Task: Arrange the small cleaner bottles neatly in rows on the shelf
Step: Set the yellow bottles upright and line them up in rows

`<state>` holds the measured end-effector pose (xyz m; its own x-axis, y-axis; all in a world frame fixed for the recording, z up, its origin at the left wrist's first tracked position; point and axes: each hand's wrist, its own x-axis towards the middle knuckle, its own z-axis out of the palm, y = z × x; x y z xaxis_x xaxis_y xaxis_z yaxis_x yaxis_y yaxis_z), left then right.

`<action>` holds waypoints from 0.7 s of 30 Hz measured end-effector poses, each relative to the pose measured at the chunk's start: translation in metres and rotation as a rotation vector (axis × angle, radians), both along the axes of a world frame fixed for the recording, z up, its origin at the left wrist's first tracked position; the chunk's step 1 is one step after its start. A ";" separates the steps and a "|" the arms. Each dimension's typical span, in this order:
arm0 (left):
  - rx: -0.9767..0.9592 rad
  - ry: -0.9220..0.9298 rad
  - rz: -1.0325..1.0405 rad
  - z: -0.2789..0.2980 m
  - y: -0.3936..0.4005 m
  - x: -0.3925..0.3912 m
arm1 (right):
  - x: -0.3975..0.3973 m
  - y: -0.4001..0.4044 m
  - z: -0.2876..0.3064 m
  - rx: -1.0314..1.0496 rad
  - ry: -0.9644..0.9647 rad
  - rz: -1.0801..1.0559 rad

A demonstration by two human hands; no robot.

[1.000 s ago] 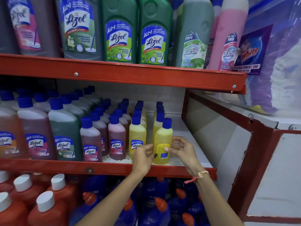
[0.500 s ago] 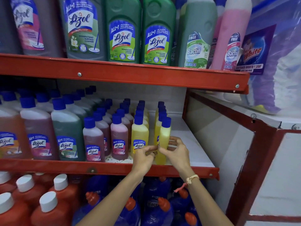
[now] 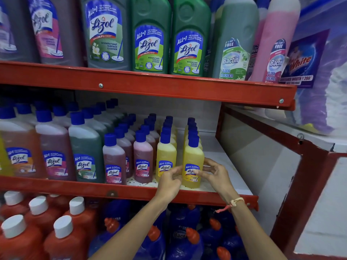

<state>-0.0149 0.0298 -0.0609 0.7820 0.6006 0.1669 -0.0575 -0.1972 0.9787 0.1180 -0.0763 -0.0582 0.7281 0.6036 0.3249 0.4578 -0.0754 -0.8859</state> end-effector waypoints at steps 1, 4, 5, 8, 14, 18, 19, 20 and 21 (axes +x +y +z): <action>0.012 0.004 -0.007 0.001 0.000 -0.002 | -0.002 -0.001 0.000 0.010 0.008 -0.006; 0.036 -0.007 -0.003 0.004 0.002 -0.015 | -0.020 -0.001 0.000 0.044 0.008 -0.071; 0.042 -0.026 0.036 0.001 0.004 -0.019 | -0.028 0.001 -0.002 0.076 -0.016 -0.175; 0.028 -0.153 0.280 -0.010 0.011 -0.045 | -0.072 0.007 -0.008 0.298 -0.093 -0.428; 0.008 -0.145 0.542 -0.012 0.030 -0.081 | -0.132 0.064 -0.015 0.124 0.177 0.087; 0.006 -0.111 0.460 -0.005 0.042 -0.080 | -0.143 0.098 -0.015 0.086 0.326 0.129; 0.003 -0.098 0.444 -0.001 0.046 -0.079 | -0.142 0.102 -0.014 0.080 0.339 0.121; 0.001 -0.086 0.429 0.000 0.050 -0.077 | -0.142 0.105 -0.012 0.085 0.357 0.110; 0.001 -0.075 0.414 0.001 0.053 -0.076 | -0.142 0.107 -0.011 0.093 0.374 0.102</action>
